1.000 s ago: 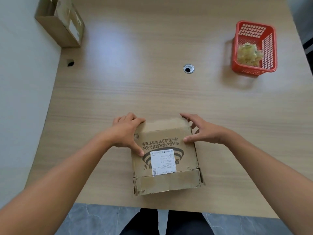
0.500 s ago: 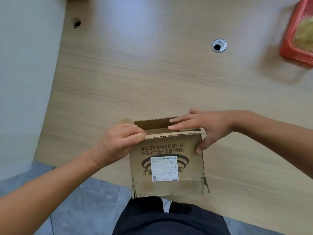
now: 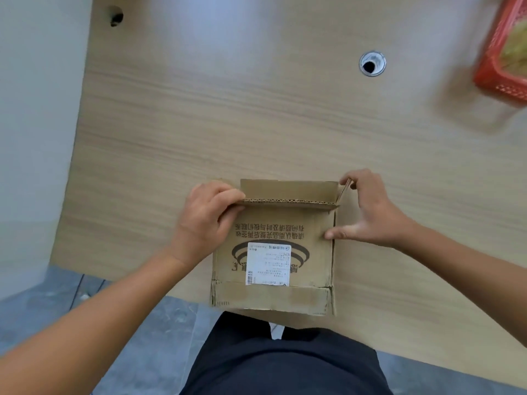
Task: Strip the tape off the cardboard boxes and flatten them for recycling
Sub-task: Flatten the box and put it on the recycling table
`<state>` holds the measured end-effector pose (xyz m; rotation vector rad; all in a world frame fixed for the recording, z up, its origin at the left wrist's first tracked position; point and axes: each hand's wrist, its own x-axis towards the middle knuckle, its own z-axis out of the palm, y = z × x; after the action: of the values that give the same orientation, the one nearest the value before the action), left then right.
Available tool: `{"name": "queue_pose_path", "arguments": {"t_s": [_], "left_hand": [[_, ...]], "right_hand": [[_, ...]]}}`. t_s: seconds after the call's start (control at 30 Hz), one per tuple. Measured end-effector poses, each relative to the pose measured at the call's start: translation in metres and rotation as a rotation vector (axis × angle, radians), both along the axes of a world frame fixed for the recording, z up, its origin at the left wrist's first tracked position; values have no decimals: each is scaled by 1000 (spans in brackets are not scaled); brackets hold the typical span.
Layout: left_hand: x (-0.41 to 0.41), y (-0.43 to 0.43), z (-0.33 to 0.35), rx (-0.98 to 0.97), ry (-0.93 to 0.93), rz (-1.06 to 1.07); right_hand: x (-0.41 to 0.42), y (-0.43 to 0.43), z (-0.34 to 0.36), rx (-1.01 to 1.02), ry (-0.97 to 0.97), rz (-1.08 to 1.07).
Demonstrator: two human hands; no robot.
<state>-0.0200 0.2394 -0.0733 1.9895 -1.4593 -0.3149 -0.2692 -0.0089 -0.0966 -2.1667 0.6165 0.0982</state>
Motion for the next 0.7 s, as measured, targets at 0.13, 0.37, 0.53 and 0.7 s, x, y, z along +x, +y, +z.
{"name": "queue_pose_path", "arguments": {"t_s": [0.13, 0.37, 0.53, 0.7], "left_hand": [[-12, 6, -7, 265, 210, 379], [-23, 48, -53, 516, 223, 489], [-39, 72, -86, 707, 53, 321], [-26, 72, -82, 809, 36, 177]], "right_hand": [[-16, 59, -4, -154, 63, -307], [19, 161, -33, -307, 493, -345], [11, 179, -48, -290, 521, -543], [-6, 189, -47, -315, 685, -555]]}}
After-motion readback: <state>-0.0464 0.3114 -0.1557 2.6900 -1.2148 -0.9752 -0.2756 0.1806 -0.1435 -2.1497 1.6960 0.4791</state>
